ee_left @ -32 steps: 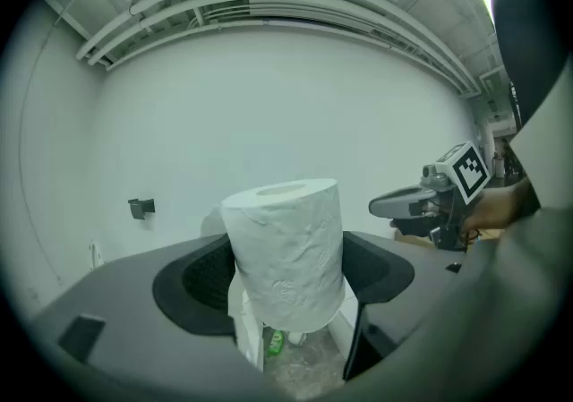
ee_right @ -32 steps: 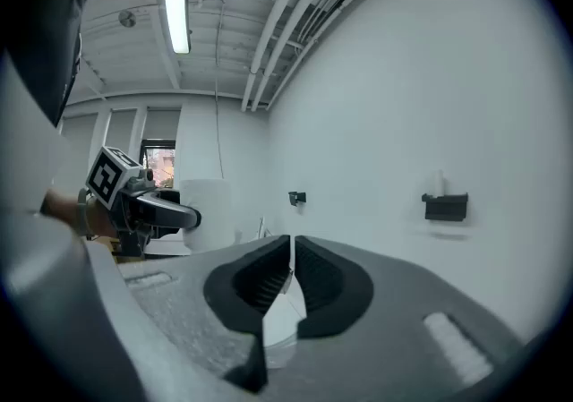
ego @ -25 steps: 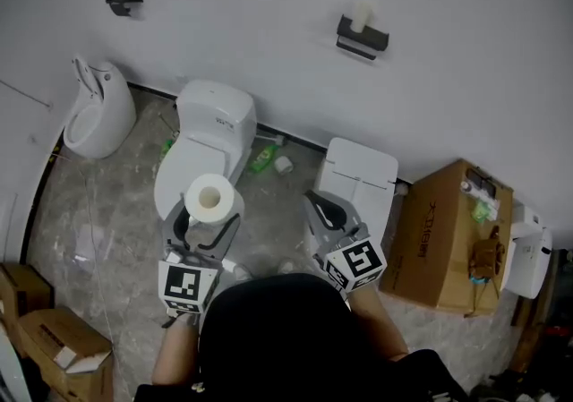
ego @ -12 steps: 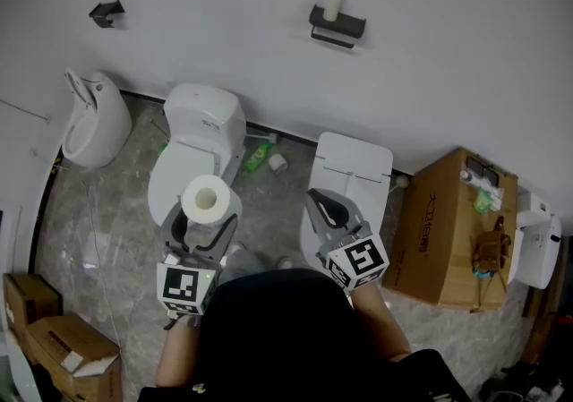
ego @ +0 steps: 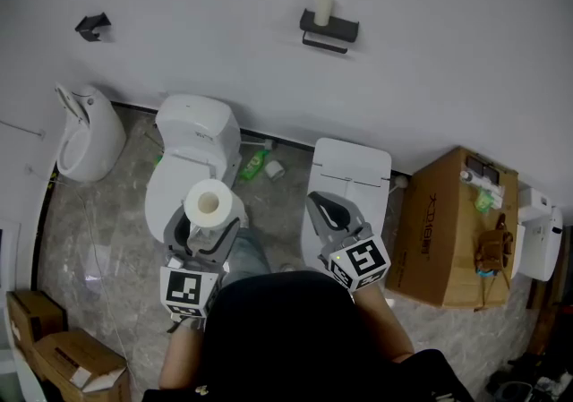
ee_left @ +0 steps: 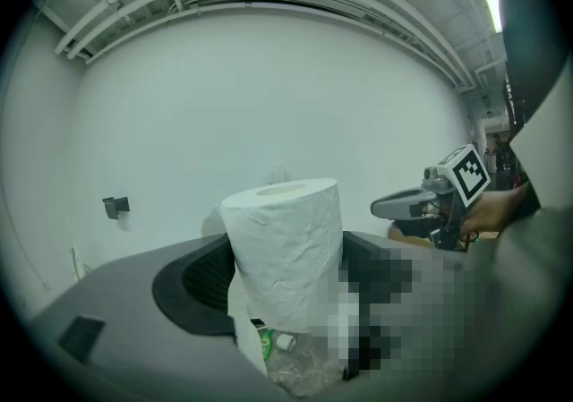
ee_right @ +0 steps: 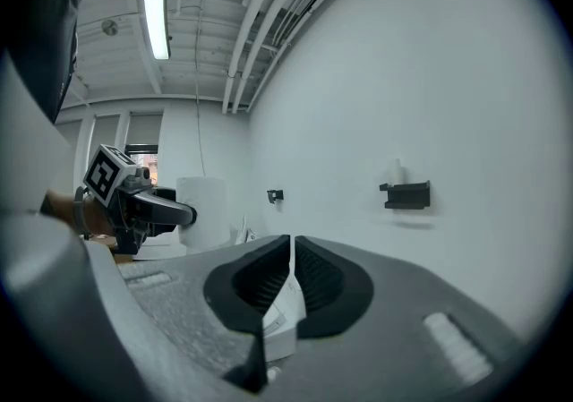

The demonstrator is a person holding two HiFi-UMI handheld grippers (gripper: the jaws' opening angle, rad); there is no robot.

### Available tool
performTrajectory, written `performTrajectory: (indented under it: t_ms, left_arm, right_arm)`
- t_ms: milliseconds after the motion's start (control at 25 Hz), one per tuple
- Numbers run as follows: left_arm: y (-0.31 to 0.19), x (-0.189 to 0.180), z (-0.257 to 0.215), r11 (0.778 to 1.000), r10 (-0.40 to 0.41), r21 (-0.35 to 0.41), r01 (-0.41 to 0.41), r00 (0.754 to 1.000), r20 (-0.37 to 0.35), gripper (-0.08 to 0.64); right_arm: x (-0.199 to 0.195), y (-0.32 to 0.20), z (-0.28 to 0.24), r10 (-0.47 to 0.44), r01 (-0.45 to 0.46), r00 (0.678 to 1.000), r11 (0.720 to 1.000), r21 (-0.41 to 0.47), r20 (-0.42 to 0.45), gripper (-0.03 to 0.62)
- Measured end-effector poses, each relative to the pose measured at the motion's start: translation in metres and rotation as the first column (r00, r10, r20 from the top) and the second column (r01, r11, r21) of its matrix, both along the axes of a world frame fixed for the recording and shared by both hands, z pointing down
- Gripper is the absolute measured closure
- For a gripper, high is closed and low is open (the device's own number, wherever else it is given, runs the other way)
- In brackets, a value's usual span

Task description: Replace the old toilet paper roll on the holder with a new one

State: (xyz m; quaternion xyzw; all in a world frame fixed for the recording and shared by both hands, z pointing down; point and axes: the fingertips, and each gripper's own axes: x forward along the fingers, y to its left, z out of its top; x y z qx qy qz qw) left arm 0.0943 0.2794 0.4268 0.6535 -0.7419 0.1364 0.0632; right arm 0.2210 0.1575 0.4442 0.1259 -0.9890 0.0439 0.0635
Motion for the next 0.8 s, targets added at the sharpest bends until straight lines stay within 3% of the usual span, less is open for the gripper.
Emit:
performTrajectory:
  t_ms: [360,560,800]
  left_arm:
    - [-0.032,-0.075,0.014,1.0,0.002,-0.002,-0.002,1.0,-0.011,0.184]
    - [-0.054,-0.131,0.02,1.0,-0.013,-0.006,0.013,0.999,-0.053,0.184]
    - [-0.083,-0.204,0.036,1.0,0.016,-0.026,-0.017,0.999,-0.041,0.184]
  right_arm:
    - [-0.075,-0.032,0.011,-0.009,0.009,1.0,1.0,-0.025,-0.024,0.579]
    - [-0.132,-0.054,0.019,-0.02,0.018,0.998,1.0,-0.025,-0.051,0.579]
    - [-0.201,-0.08,0.03,-0.012,0.009,0.997,0.999,-0.04,-0.079,0.579]
